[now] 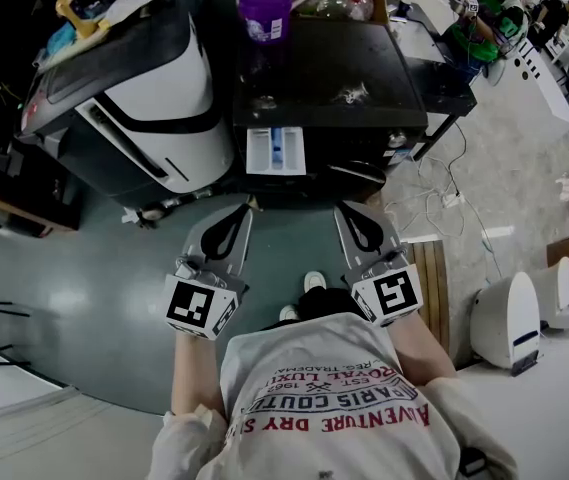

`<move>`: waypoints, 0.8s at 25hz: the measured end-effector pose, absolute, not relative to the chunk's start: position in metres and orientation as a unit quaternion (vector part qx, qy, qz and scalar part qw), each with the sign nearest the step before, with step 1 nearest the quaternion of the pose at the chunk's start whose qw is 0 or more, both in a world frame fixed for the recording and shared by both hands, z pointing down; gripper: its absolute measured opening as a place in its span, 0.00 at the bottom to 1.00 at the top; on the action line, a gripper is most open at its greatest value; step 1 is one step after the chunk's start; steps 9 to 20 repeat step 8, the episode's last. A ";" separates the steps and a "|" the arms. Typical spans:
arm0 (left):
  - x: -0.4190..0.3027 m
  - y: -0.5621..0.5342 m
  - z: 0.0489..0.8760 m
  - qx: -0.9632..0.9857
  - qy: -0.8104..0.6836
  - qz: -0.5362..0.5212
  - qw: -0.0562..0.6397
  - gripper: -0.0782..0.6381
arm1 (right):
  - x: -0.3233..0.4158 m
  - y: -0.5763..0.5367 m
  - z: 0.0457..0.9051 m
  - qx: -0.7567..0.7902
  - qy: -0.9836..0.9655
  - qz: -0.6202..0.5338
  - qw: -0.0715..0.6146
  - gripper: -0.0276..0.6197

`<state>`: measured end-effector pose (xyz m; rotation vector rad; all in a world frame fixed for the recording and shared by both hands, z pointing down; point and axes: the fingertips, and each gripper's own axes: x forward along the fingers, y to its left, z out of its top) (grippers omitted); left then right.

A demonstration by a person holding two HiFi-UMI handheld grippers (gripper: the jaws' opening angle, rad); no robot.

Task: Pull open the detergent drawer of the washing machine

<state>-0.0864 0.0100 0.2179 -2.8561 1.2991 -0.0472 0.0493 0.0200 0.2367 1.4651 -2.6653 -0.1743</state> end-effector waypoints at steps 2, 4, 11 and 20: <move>-0.087 0.012 0.216 -0.911 0.412 -0.015 0.001 0.11 | 0.046 0.020 0.238 0.481 -0.874 -0.055 0.047 0.04; -0.089 0.012 0.217 -0.910 0.414 -0.020 0.000 0.11 | 0.043 0.021 0.240 0.480 -0.874 -0.055 0.046 0.04; -0.095 0.013 0.219 -0.907 0.420 -0.026 -0.006 0.11 | 0.036 0.023 0.242 0.478 -0.876 -0.054 0.048 0.04; -0.095 0.013 0.219 -0.907 0.420 -0.026 -0.006 0.11 | 0.036 0.023 0.242 0.478 -0.876 -0.054 0.048 0.04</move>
